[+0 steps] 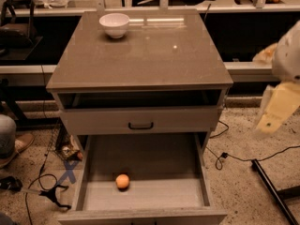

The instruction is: Pick orange from middle drawer and place on counter

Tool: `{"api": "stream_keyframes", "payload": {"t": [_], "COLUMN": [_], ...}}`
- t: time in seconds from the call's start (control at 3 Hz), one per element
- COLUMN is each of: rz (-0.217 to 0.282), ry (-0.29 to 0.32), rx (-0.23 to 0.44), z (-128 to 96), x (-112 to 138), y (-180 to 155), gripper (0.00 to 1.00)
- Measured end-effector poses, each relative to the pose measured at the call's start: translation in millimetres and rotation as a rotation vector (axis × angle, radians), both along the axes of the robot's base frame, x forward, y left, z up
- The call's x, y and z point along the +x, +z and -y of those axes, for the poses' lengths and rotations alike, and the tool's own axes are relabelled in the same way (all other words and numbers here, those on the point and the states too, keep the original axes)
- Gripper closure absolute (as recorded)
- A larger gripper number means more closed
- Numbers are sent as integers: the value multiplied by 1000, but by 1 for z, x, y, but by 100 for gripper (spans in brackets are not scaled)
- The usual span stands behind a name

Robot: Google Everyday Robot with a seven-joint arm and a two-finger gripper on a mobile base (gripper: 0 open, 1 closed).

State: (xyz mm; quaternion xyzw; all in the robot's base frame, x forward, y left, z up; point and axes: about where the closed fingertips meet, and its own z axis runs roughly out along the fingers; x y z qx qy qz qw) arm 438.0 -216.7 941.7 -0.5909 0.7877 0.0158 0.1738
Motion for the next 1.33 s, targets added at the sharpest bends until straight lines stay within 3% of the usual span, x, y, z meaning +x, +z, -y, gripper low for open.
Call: {"api": "stream_keyframes", "payload": {"t": [0.33, 0.67, 1.0, 1.33], "rz": [-94, -177, -179, -155], "ry": [-8, -33, -36, -48], "rx": [198, 377, 377, 373], "z": [-16, -57, -58, -61], "x": [-5, -11, -11, -4], "y": [-84, -166, -168, -194], "gripper": [0, 0, 0, 0]}}
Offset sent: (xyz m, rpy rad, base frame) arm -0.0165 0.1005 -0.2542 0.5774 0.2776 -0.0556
